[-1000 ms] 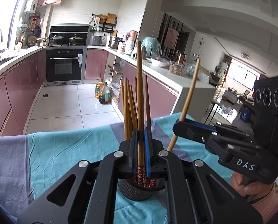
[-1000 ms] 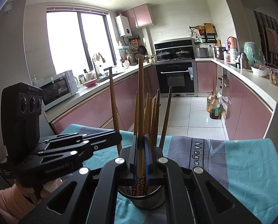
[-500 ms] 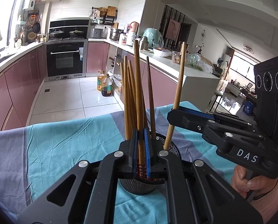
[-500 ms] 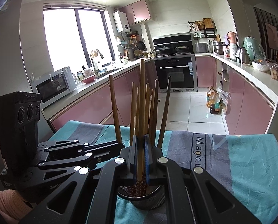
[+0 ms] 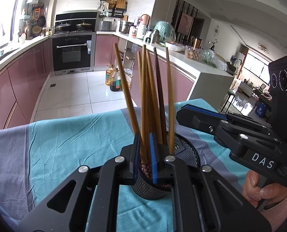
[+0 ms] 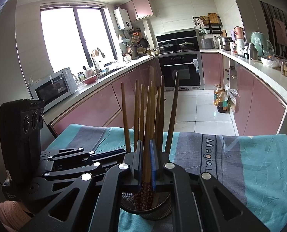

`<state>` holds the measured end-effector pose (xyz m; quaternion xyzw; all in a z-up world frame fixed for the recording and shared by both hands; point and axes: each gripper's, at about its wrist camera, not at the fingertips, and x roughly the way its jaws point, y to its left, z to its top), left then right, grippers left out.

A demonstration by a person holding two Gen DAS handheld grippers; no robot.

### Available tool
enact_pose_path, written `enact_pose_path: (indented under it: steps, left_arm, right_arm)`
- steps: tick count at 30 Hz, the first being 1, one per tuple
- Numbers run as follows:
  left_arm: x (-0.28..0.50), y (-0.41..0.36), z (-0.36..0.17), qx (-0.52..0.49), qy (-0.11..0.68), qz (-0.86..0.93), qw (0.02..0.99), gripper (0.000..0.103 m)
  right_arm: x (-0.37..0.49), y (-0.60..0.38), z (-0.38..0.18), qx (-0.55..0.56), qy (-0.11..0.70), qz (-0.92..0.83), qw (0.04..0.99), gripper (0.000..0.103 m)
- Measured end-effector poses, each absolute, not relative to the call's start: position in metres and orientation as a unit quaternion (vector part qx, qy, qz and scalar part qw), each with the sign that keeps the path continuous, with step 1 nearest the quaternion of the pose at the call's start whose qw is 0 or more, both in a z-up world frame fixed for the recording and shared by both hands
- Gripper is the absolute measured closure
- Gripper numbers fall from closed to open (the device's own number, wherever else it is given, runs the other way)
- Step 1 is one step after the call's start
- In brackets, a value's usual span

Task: Organize utensils

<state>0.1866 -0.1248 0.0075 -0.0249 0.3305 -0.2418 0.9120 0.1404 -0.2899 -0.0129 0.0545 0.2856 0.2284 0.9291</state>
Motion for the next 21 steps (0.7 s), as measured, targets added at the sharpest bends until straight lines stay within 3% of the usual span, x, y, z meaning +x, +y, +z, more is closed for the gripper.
enact_pose_path:
  steps: [4, 6, 7, 9, 11, 14, 16, 19, 21]
  left_arm:
    - [0.182, -0.12, 0.002, -0.018, 0.322, -0.242, 0.915, 0.077]
    - [0.174, -0.114, 0.0, -0.02, 0.315, -0.24, 0.918, 0.068]
    - [0.17, -0.11, 0.001, -0.018, 0.308, -0.234, 0.922, 0.064]
    - [0.162, -0.102, 0.003, -0.017, 0.294, -0.219, 0.93, 0.045]
    - [0.152, -0.09, 0.006, -0.02, 0.278, -0.199, 0.94, 0.033]
    - [0.134, -0.07, 0.008, -0.016, 0.256, -0.164, 0.953, 0.011]
    - [0.124, -0.059, 0.009, -0.014, 0.245, -0.147, 0.958, 0.006]
    - [0.11, -0.044, 0.009, -0.011, 0.237, -0.123, 0.964, 0.006]
    - [0.1, -0.034, 0.008, -0.012, 0.231, -0.107, 0.967, 0.006]
  right_arm:
    - [0.137, -0.29, -0.017, 0.058, 0.29, 0.229, 0.927, 0.094]
    - [0.133, -0.29, -0.018, 0.059, 0.291, 0.231, 0.927, 0.086]
    - [0.131, -0.291, -0.018, 0.058, 0.29, 0.23, 0.927, 0.078]
    - [0.125, -0.29, -0.019, 0.058, 0.287, 0.234, 0.927, 0.069]
    - [0.118, -0.289, -0.02, 0.053, 0.282, 0.231, 0.93, 0.048]
    - [0.106, -0.285, -0.021, 0.046, 0.267, 0.225, 0.936, 0.026]
    - [0.098, -0.284, -0.02, 0.044, 0.256, 0.218, 0.941, 0.015]
    - [0.087, -0.279, -0.021, 0.036, 0.24, 0.214, 0.946, 0.006]
    - [0.078, -0.275, -0.021, 0.023, 0.227, 0.205, 0.952, 0.007]
